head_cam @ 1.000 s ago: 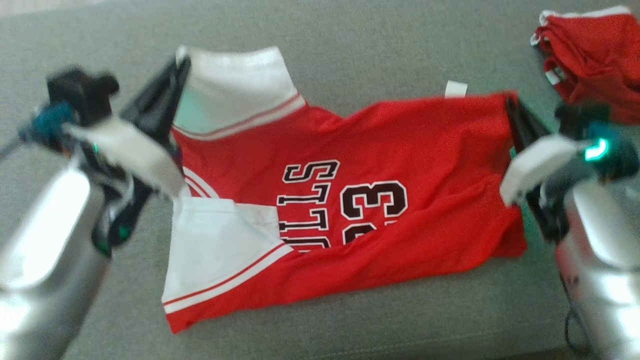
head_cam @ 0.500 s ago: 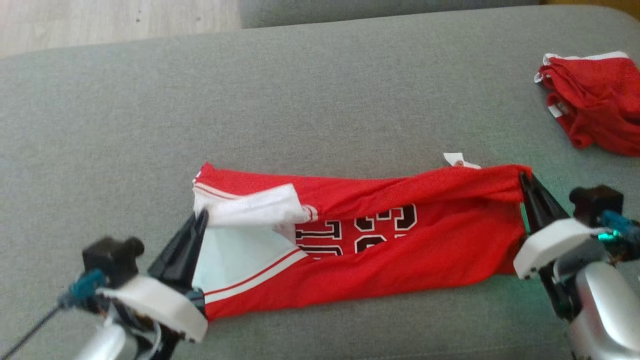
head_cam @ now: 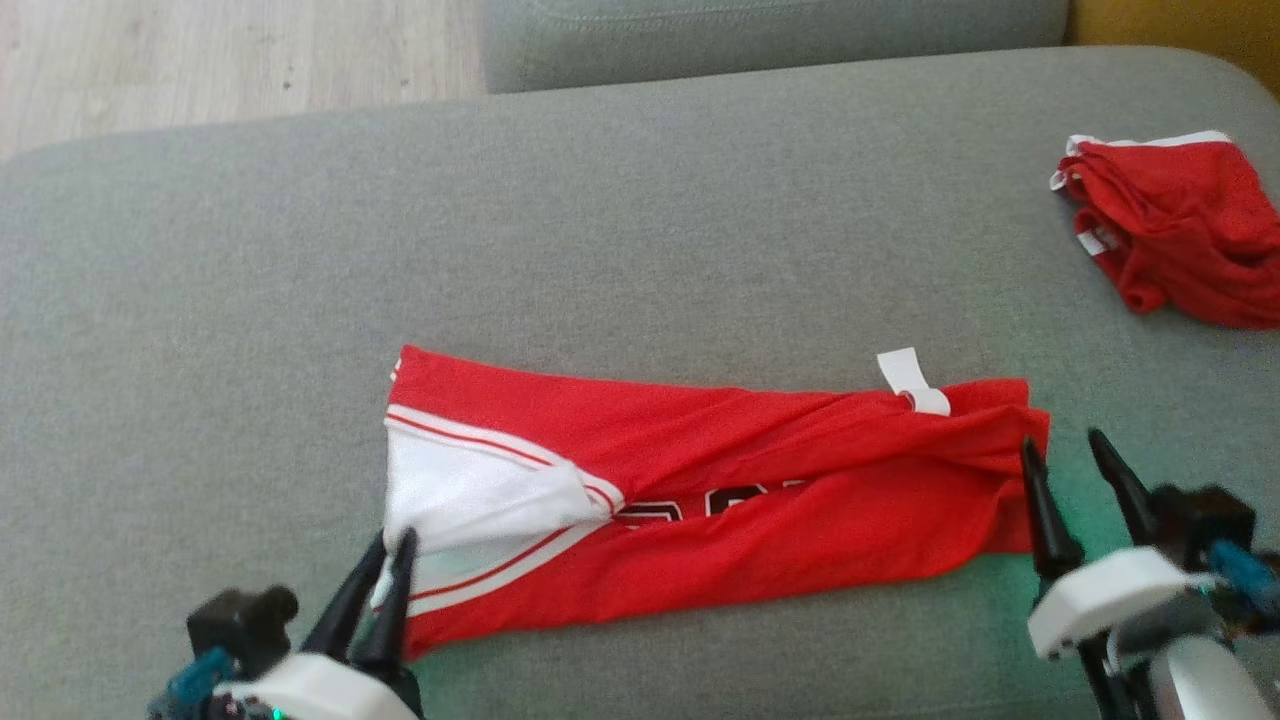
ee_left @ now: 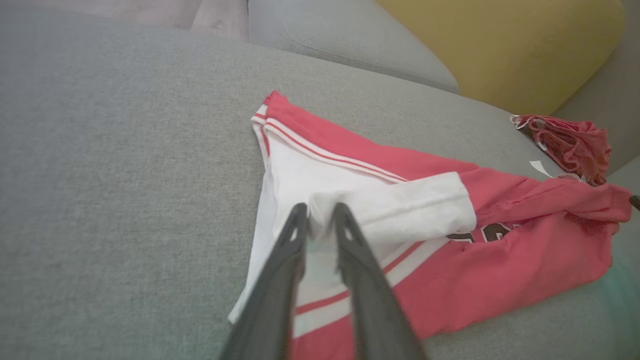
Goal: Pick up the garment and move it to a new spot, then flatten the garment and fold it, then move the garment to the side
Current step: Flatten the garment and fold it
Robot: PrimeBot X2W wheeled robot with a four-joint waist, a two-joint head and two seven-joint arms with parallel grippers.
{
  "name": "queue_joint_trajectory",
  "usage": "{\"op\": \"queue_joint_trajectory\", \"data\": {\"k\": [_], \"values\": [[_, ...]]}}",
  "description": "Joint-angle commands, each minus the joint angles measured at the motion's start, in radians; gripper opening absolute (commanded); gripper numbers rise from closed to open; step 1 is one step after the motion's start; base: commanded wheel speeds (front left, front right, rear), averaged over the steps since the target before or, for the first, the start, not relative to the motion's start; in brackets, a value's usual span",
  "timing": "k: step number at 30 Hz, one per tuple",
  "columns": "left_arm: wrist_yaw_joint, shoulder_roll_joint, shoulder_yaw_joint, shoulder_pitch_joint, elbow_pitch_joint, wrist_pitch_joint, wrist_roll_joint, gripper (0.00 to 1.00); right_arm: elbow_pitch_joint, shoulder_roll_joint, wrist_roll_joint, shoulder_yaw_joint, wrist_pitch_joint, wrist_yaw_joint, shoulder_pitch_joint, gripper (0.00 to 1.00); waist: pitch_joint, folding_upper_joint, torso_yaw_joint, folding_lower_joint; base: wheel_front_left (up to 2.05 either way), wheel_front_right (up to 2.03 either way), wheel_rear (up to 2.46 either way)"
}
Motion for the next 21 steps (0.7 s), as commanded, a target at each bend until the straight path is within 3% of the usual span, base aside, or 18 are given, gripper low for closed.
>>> {"op": "queue_joint_trajectory", "data": {"k": [1,10,16,21], "values": [[0.01,0.011,0.045,-0.015,-0.02,-0.019,-0.002,1.0,-0.04,-0.003,-0.008,0.007,-0.016,0.007,0.01,1.0,-0.008,-0.0001,-0.003,0.0,0.0,0.0,0.0],[0.083,-0.026,0.1,0.05,-0.024,-0.137,0.016,1.0,-0.105,0.045,-0.031,-0.092,-0.009,0.007,0.11,1.0,-0.057,-0.0001,-0.003,0.0,0.0,0.0,0.0],[0.126,-0.041,0.114,0.049,-0.042,-0.157,0.056,1.0,-0.153,0.071,-0.026,-0.121,0.03,0.007,0.053,1.0,-0.073,-0.0001,0.021,0.0,0.0,0.0,0.0],[0.142,-0.041,0.117,0.043,-0.058,-0.16,0.073,1.0,-0.117,0.059,-0.056,-0.144,0.085,0.007,-0.036,1.0,-0.073,-0.0001,0.053,0.0,0.0,0.0,0.0]]}}
